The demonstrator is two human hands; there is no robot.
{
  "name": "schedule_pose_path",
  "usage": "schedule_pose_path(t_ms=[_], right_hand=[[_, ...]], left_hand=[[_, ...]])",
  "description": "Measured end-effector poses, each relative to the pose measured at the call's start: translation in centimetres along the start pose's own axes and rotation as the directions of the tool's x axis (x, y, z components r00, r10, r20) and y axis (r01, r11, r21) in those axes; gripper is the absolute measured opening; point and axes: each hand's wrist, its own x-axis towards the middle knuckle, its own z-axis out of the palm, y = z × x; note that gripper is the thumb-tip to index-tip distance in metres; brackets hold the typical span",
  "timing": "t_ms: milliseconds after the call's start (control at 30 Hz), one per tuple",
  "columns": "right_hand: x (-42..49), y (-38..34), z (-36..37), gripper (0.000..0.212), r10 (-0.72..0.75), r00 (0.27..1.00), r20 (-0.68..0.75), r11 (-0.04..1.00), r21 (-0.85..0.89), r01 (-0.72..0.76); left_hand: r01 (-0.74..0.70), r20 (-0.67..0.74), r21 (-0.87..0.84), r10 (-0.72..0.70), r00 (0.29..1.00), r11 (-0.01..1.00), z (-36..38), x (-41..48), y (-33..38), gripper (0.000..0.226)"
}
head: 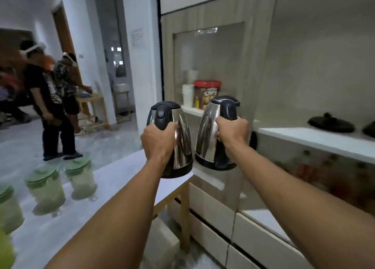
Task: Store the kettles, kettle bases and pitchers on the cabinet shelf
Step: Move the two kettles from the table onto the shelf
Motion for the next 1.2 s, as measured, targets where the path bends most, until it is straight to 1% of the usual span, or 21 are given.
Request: schedule_pose_path(t_ms=[133, 267, 333, 467, 567, 633, 767, 867, 967, 1067, 1133, 1200], right_hand=[[2.2, -3.7, -6.6, 0.011, -0.093, 0.978, -0.187, 0.994, -0.075, 0.080], [3.5, -5.8, -12.3, 0.019, -0.212, 0.925, -0.317, 0.968, -0.196, 0.155], [4.3, -6.4, -14.9, 0.022, -0.233, 0.890, -0.392, 0.962, -0.229, 0.151], [6.8, -7.2, -20.2, 0.016, -0.251, 0.810, -0.530, 0.956, -0.267, 0.121], [9.8, -7.3, -24.3, 0.013, -0.280, 0.761, -0.586, 0.947, -0.298, 0.120], [12.4, -7.0, -27.0, 0.013, -0.286, 0.727, -0.624, 0.947, -0.298, 0.117], [18.6, -6.1, -31.9, 0.017, -0.293, 0.684, -0.668, 0.947, -0.301, 0.111], [23.5, -5.4, -35.2, 0.020, -0.293, 0.687, -0.664, 0.943, -0.318, 0.095], [28.0, -4.2, -38.0, 0.015, -0.291, 0.693, -0.659, 0.937, -0.342, 0.068], [31.6, -2.7, -39.9, 0.012, -0.262, 0.696, -0.669, 0.937, -0.348, 0.018], [33.6, -1.6, -40.9, 0.016, -0.235, 0.690, -0.685, 0.943, -0.333, -0.008], [35.4, -0.5, -41.6, 0.028, -0.189, 0.691, -0.697, 0.956, -0.293, -0.033]], left_hand=[[-0.060, 0.121, -0.092, 0.071, 0.990, 0.994, 5.1, -0.4, 4.9, 0.032], [-0.056, 0.259, -0.215, 0.112, 0.959, 0.975, 10.3, -1.9, 9.5, 0.032], [-0.084, 0.320, -0.242, 0.161, 0.934, 0.967, 12.6, -3.4, 11.7, 0.031], [-0.105, 0.399, -0.311, 0.230, 0.888, 0.945, 17.7, -5.7, 15.4, 0.026], [-0.091, 0.434, -0.355, 0.250, 0.865, 0.931, 22.6, -6.7, 17.8, 0.023], [-0.093, 0.441, -0.379, 0.268, 0.856, 0.921, 26.1, -7.5, 19.2, 0.024], [-0.124, 0.450, -0.358, 0.288, 0.845, 0.925, 33.7, -8.7, 21.2, 0.031], [-0.074, 0.479, -0.384, 0.267, 0.836, 0.921, 40.0, -9.2, 22.4, 0.034], [-0.042, 0.491, -0.409, 0.258, 0.832, 0.911, 45.5, -9.9, 22.9, 0.025], [-0.074, 0.484, -0.384, 0.269, 0.833, 0.921, 49.8, -10.1, 23.0, 0.026], [-0.074, 0.498, -0.371, 0.265, 0.825, 0.926, 52.3, -10.2, 22.9, 0.028], [-0.062, 0.522, -0.365, 0.260, 0.812, 0.929, 54.5, -10.5, 22.6, 0.028]])
